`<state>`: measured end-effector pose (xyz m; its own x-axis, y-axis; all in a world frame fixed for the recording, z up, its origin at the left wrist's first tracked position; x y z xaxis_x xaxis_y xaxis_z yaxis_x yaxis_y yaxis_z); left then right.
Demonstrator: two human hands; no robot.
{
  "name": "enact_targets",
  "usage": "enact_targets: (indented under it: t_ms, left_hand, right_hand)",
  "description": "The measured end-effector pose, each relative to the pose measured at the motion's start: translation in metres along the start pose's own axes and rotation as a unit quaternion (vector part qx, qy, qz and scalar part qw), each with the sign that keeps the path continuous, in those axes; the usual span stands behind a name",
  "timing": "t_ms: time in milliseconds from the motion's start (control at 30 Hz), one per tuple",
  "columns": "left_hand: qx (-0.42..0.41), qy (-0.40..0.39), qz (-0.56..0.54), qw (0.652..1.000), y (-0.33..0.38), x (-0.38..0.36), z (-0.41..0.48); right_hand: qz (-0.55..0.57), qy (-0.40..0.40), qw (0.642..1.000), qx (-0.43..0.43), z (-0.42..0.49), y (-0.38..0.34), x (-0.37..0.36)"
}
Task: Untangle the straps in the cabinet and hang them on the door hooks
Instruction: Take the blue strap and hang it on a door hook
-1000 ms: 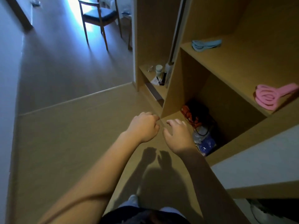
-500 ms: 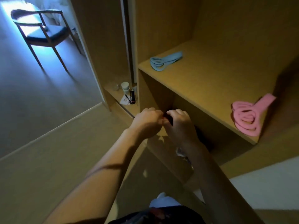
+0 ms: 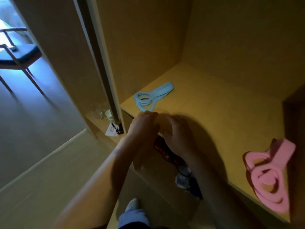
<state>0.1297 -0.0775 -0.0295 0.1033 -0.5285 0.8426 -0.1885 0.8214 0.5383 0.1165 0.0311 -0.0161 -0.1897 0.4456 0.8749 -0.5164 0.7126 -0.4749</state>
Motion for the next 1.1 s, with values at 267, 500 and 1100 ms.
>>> enact_targets:
  t_ms: [267, 500, 1100]
  left_hand:
    - [-0.069, 0.003, 0.033, 0.997, -0.008, 0.019, 0.111]
    - [-0.122, -0.041, 0.047, 0.991, 0.001, -0.009, 0.181]
    - [-0.211, -0.023, 0.018, 0.977, 0.003, -0.016, 0.170]
  right_hand:
    - [-0.059, 0.021, 0.995, -0.071, 0.079, 0.010, -0.002]
    - [-0.133, 0.024, 0.979, -0.153, 0.128, 0.039, -0.003]
    - [-0.022, 0.156, 0.961, -0.226, 0.102, 0.036, 0.005]
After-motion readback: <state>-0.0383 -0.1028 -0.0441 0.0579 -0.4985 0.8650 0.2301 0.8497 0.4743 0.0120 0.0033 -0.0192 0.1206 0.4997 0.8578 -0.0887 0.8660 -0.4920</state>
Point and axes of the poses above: each hand's wrist, its own z-axis towards the middle knuckle, its own x-axis out of the back of the hand, y = z × x, the point moved 8 cm from there along z, towards the middle knuckle, and after that the axes turned 8 degrees about -z, right-handed, at the moved point
